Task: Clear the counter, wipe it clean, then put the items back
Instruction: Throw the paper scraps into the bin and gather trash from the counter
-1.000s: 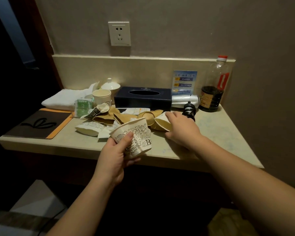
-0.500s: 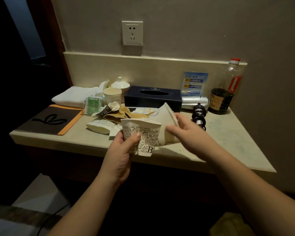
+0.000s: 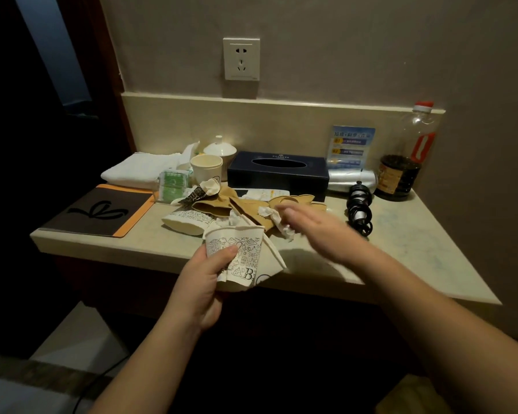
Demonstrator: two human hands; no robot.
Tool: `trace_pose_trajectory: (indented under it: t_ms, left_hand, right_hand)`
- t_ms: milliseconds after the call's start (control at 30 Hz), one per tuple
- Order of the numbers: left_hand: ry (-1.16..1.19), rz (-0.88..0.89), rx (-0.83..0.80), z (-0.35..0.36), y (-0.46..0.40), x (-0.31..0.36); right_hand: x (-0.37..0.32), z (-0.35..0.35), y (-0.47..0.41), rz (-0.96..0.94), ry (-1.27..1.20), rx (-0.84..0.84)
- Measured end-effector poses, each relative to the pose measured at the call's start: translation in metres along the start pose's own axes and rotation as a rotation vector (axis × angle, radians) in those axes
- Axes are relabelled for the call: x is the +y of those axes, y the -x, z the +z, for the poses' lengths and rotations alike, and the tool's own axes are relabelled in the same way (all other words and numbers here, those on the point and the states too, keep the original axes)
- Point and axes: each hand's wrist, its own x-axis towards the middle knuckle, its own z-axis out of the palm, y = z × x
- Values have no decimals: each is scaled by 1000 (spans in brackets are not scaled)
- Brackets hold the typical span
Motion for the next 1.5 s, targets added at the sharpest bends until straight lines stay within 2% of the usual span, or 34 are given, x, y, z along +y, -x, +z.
trace_pose_trajectory:
  t_ms: [67,100,200,300,467,567,633,733,833,933,1067,1133,1267,1500]
  left_hand:
    - [-1,13,48,-6,-1,1]
    - [-8,21,67,-8,-1,2]
    - [-18,46,105,-11,-3,1]
    - [-21,60,116,-12,-5,3]
    - [-25,57,106,-11,-9,6]
    - [-19,53,95,-9,-11,7]
    - [-29,51,90,-8,-11,8]
    - [-41,55,82,-7,-12,9]
    - [-55,57,64,-6,-14,9]
    - [-66,57,53,-4,-15,8]
    - [-56,45,33,-1,-16,8]
    - [-49,38,22,0,-16,8]
    - [-66,28,12,1,-18,8]
    - [-46,5,-13,1,-18,6]
  right_hand:
    - [15,-16,-20,-15,223,188]
    - [22,-22,-30,-20,344,202]
    - [36,-28,-52,-8,588,2]
    - [41,-22,-63,-5,659,-145]
    - [44,-14,-66,-54,736,-74]
    - [48,-13,-67,-66,737,-56]
    - [49,-18,-66,-43,653,-33]
    - [47,-35,-67,27,452,125]
    - [49,-45,-64,76,493,262]
    - [56,-41,-60,83,585,129]
    - [57,-40,-56,129,472,-108]
    - [55,-38,-55,138,505,-173]
    - [60,-24,-55,93,649,-81]
    - [64,-13,-56,79,648,32]
